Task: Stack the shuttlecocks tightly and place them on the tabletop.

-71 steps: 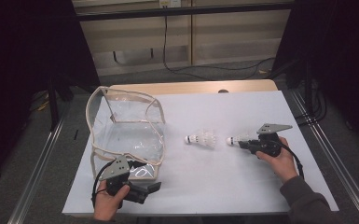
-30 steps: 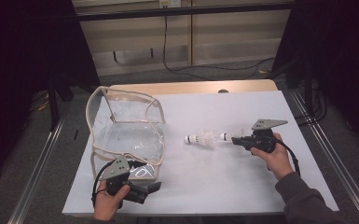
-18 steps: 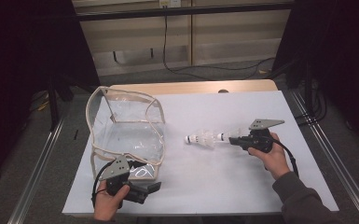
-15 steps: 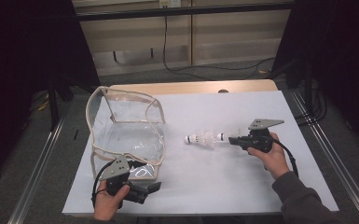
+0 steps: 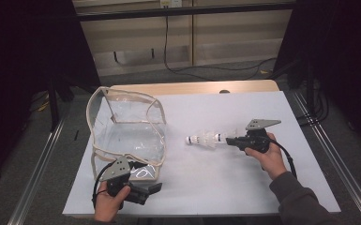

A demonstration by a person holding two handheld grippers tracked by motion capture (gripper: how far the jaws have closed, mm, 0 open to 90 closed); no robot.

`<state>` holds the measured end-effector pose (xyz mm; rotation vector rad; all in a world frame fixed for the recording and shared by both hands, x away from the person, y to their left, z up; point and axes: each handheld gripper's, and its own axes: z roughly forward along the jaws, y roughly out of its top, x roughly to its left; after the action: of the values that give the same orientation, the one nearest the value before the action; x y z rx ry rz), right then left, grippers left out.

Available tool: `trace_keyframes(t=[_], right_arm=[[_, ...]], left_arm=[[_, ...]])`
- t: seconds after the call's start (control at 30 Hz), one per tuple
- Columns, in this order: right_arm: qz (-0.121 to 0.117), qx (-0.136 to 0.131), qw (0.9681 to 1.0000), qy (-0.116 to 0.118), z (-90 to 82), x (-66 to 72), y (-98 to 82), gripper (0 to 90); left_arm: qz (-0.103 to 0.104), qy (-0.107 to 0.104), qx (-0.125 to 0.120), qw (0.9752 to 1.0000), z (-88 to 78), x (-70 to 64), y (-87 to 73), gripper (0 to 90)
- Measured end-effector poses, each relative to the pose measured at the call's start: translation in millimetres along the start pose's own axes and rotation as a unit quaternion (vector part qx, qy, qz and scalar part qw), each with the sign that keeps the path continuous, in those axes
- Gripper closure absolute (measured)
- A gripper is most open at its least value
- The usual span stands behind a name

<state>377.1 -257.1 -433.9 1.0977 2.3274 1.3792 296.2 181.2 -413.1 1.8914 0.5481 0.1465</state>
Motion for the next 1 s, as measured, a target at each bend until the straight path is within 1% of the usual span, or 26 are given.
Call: trace_keyframes(t=[1.0], right_arm=[[-0.001,-0.005,0.9999,0.013,9.7,3.4,5.2,88.4]], left_arm=[[0.001,0.0,0.0,1.0,0.1,0.0,0.0,3.8]])
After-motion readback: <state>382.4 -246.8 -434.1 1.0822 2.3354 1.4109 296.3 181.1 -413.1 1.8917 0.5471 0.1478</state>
